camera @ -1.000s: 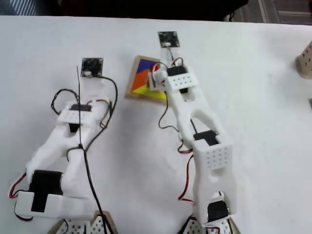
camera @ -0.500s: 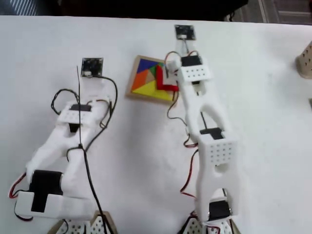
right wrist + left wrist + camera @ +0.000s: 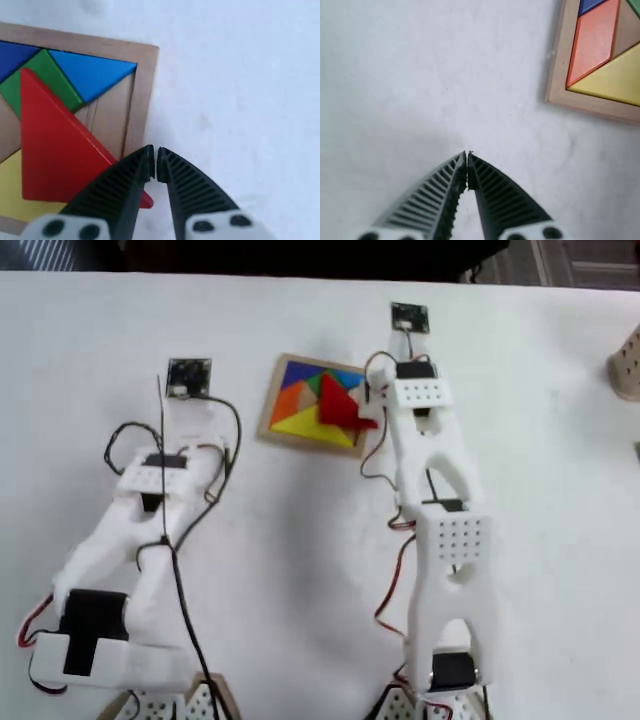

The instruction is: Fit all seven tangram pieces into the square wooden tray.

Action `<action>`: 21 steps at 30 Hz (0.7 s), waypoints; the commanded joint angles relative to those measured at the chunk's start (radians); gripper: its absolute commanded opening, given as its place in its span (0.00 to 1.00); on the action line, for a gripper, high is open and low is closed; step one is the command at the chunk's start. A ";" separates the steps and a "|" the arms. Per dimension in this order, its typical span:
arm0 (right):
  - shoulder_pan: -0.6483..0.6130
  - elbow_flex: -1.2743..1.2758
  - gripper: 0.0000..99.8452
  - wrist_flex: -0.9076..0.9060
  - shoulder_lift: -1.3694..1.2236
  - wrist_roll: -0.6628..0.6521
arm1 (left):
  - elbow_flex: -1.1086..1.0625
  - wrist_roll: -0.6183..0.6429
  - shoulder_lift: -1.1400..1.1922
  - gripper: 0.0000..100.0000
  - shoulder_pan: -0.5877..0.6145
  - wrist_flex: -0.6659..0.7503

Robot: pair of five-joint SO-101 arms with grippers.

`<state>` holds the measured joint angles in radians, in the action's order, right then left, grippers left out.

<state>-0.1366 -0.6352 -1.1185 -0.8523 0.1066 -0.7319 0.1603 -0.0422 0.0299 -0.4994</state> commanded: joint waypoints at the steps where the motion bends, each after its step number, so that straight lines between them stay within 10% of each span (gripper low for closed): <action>1: -0.002 -0.040 0.02 -0.081 0.051 0.000 | 0.008 -0.008 -0.010 0.02 0.007 0.032; 21: -0.065 -0.038 0.02 -0.193 0.248 0.009 | 0.008 -0.008 -0.008 0.02 0.005 0.034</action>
<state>-0.1596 -0.6383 -1.3272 -0.6928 0.1051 -0.7319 0.1603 -0.0422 0.0299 -0.4994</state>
